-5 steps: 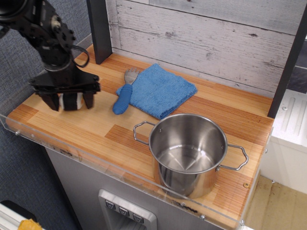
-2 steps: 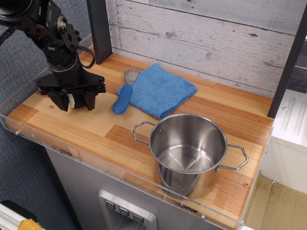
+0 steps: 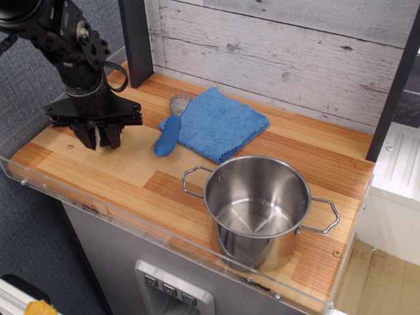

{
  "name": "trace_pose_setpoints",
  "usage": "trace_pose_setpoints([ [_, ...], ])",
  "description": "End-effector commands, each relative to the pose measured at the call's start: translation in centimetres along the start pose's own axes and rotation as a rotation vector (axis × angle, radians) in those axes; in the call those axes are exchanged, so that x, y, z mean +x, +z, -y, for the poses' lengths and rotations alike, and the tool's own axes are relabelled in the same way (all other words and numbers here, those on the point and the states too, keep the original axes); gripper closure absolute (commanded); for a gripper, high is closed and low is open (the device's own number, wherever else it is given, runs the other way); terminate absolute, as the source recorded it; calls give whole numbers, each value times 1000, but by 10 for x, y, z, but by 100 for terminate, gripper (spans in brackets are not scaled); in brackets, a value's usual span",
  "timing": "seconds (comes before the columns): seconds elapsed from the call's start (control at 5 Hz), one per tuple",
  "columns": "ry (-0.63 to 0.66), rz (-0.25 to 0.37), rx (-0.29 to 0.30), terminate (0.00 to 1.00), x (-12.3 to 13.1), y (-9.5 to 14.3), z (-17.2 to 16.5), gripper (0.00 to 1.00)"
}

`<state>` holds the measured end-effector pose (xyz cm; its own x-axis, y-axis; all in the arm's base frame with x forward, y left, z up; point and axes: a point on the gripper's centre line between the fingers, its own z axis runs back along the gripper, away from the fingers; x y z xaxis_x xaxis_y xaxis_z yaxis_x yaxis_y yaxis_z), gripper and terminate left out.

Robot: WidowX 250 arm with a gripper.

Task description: Move the cup near the blue table cloth.

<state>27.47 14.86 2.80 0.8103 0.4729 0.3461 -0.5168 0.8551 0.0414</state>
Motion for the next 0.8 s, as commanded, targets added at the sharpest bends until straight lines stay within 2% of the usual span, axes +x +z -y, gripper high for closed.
trace_pose_setpoints([
  [0.0, -11, 84, -16, 0, 17, 35, 1, 100],
  [0.4, 44, 231, -80, 0, 58, 120, 11, 100],
  [0.6, 30, 264, -124, 0, 61, 140, 20, 100],
])
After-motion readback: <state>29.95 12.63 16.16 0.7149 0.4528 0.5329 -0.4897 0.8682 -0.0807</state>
